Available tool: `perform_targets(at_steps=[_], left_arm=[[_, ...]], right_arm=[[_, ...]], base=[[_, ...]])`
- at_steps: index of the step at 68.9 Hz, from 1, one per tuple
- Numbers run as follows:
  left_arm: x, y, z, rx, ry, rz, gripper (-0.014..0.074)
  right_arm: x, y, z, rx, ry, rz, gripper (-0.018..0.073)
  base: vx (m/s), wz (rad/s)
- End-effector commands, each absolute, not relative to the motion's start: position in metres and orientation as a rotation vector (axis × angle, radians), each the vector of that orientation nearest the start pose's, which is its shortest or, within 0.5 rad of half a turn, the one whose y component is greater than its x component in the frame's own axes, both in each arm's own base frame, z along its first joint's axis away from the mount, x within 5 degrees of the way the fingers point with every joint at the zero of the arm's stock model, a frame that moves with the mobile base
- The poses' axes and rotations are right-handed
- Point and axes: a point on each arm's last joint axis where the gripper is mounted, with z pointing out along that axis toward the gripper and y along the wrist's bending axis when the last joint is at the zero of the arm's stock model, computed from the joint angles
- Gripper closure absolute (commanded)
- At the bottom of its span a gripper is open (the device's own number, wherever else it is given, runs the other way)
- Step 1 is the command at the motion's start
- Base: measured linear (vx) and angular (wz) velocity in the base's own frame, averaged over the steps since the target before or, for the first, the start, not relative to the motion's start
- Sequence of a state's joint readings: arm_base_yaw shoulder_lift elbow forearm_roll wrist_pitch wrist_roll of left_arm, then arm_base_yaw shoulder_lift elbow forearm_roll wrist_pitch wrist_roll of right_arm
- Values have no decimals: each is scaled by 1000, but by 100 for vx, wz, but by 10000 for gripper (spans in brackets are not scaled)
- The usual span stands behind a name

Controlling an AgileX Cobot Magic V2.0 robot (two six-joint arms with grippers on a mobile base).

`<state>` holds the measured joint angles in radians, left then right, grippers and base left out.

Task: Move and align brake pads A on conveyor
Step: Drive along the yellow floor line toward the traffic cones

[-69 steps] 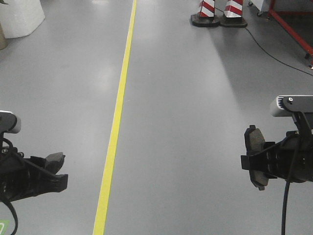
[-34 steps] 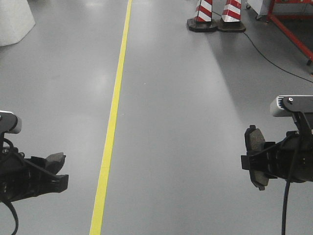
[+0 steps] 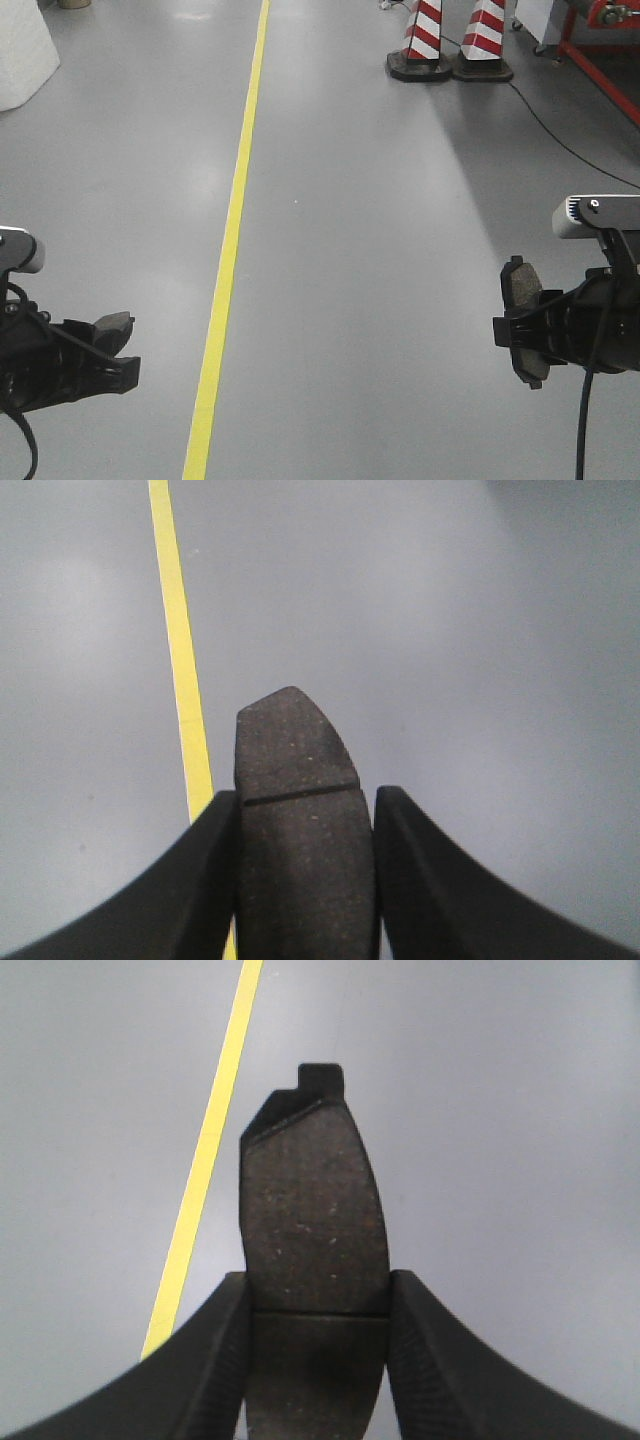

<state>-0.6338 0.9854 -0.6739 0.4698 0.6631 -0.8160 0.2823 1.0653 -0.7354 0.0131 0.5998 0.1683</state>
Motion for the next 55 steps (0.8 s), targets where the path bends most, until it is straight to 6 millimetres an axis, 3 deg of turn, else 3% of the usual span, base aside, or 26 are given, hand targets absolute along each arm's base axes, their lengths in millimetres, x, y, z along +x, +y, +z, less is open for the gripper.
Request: perform_targets(at_steps=[1, 55], left_arm=[[166, -92, 294, 130, 2282, -224, 524], [166, -92, 294, 129, 2285, -221, 524]], right_arm=[[202, 58, 299, -128, 2308, 236, 500], [202, 58, 299, -128, 2307, 236, 500]], base=[[50, 3], [53, -1]])
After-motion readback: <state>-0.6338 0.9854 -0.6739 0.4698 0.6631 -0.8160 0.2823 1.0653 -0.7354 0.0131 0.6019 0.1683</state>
